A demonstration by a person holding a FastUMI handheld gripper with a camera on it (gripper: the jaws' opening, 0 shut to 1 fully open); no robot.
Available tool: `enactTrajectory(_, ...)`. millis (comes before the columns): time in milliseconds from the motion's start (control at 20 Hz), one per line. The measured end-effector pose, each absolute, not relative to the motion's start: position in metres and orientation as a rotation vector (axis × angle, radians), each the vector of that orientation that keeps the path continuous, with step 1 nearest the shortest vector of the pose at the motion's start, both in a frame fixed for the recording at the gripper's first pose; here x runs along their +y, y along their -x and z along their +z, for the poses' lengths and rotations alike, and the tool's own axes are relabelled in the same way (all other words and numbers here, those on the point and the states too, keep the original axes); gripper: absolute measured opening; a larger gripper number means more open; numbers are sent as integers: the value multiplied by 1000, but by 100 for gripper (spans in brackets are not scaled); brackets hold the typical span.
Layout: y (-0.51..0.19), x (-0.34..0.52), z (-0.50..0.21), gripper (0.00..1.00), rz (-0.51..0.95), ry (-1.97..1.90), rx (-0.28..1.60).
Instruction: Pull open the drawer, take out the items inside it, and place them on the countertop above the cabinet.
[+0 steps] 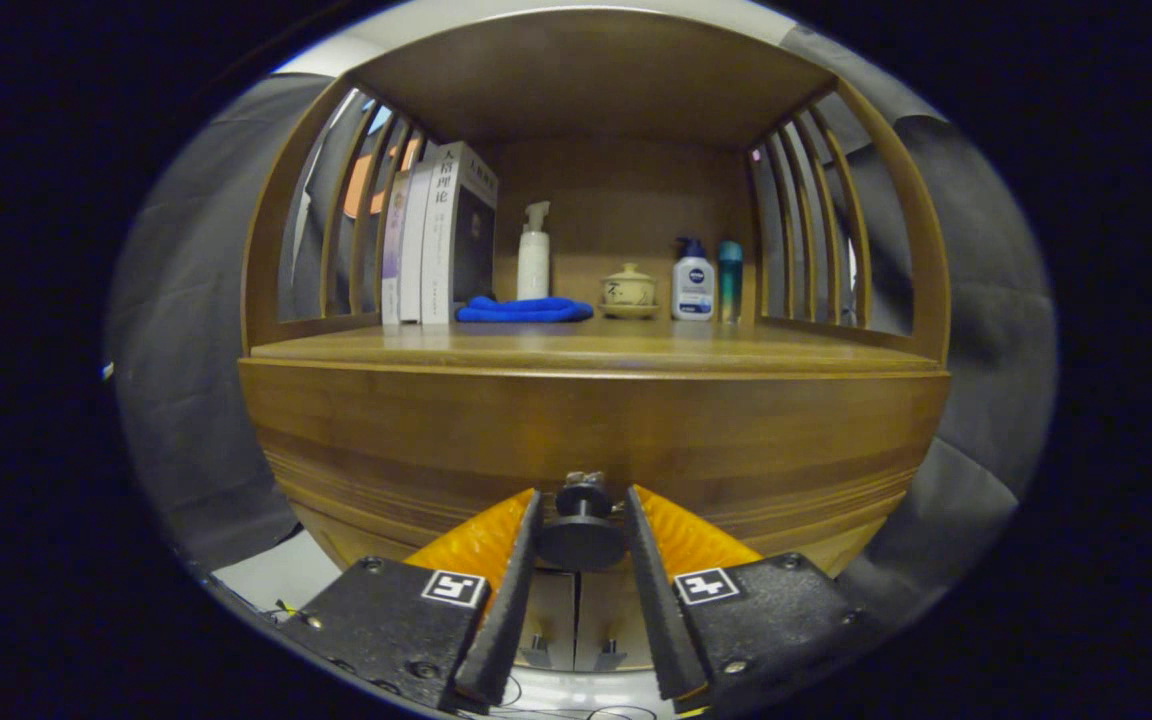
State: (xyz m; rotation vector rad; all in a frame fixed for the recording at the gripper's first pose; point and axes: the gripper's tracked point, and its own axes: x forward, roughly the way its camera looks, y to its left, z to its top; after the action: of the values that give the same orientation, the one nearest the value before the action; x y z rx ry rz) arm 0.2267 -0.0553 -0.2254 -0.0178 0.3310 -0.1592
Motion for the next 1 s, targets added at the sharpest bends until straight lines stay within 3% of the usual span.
enactTrajectory(450, -228, -56, -226, 40, -196, -16, 336)
enactTrajectory(1000, -171, -50, -222, 39, -174, -43, 341)
